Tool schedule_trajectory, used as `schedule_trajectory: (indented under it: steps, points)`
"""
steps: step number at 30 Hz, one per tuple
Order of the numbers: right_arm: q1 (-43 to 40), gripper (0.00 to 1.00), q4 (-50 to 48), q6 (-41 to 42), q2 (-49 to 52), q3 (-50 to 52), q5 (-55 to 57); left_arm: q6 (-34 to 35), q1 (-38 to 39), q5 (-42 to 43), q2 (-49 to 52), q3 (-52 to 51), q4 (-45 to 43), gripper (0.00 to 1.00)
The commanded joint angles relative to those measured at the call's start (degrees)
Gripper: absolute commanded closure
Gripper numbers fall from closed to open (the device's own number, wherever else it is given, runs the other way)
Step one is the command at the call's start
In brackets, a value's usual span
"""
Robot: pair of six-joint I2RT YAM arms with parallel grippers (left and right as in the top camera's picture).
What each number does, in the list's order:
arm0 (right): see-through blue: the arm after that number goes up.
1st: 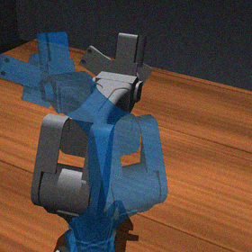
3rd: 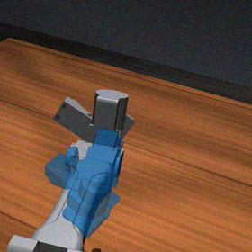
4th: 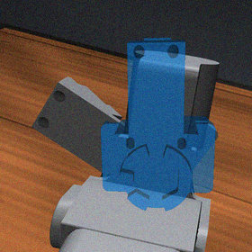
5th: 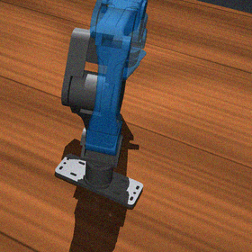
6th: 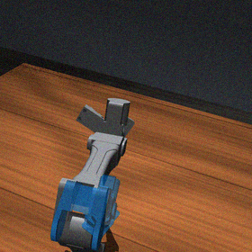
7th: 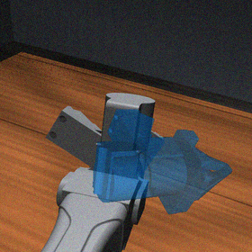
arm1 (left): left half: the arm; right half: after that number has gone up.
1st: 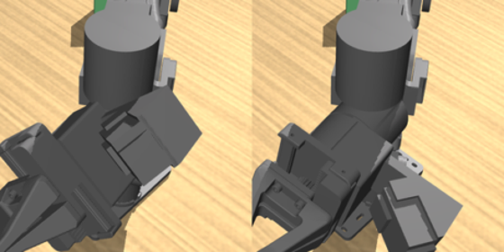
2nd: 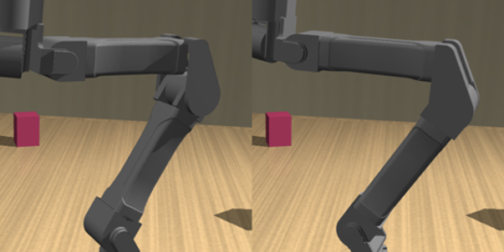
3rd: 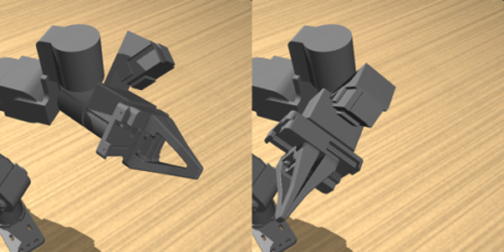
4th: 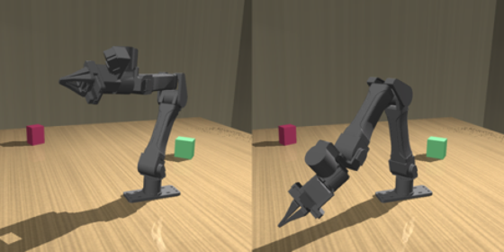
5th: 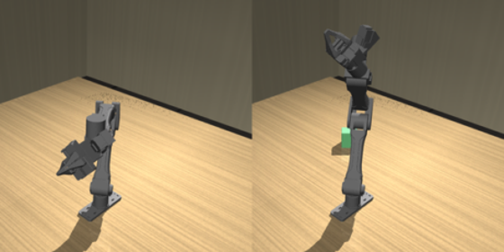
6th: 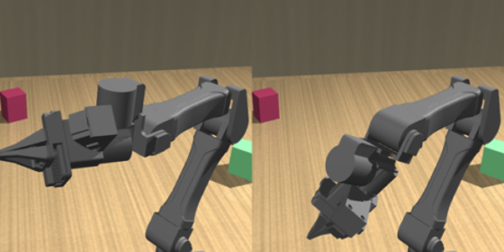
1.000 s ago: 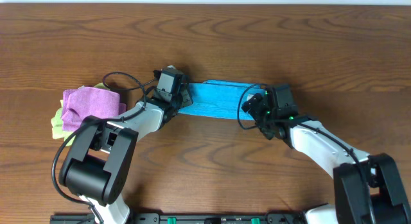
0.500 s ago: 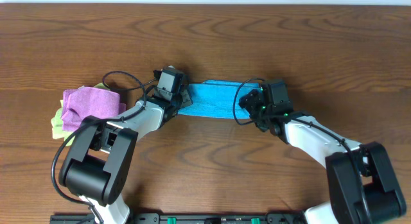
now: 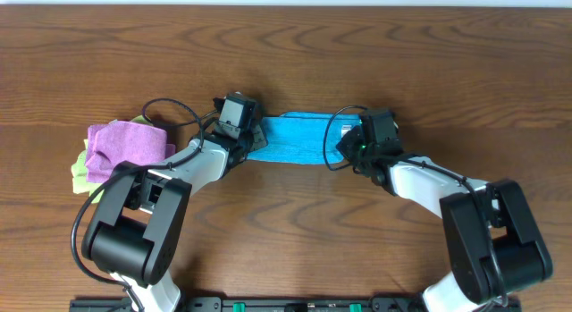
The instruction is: Fold the cloth
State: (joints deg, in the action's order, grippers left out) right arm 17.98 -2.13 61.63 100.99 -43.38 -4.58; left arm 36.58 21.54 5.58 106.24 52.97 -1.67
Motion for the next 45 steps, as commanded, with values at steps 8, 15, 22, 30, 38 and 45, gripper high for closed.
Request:
schedule_trajectory:
  steps: [8,15,22,30,38,45]
  points:
    - [0.44,0.99,3.30,-9.20,-1.14,3.02,-0.63,-0.87,0.22,-1.29,1.33,-0.98,4.98,0.94]
    - [0.55,0.99,7.93,-13.77,-9.68,2.97,-0.87,-0.83,0.66,-1.14,1.33,-0.98,6.29,0.94]
    - [3.26,0.99,8.76,-15.21,-13.29,2.49,-1.36,-0.11,4.55,0.46,1.33,-0.98,6.49,0.94]
    - [7.28,0.99,7.65,-15.21,-13.29,0.79,-1.38,0.92,6.47,1.51,1.33,-0.98,7.02,0.94]
    - [8.31,0.99,7.58,-15.67,-13.29,-0.85,-0.87,0.70,6.56,1.77,0.85,-0.98,7.67,0.94]
    - [8.37,0.99,7.98,-17.16,-13.29,-3.34,-1.31,-1.33,6.49,1.70,-1.60,0.37,8.33,0.94]
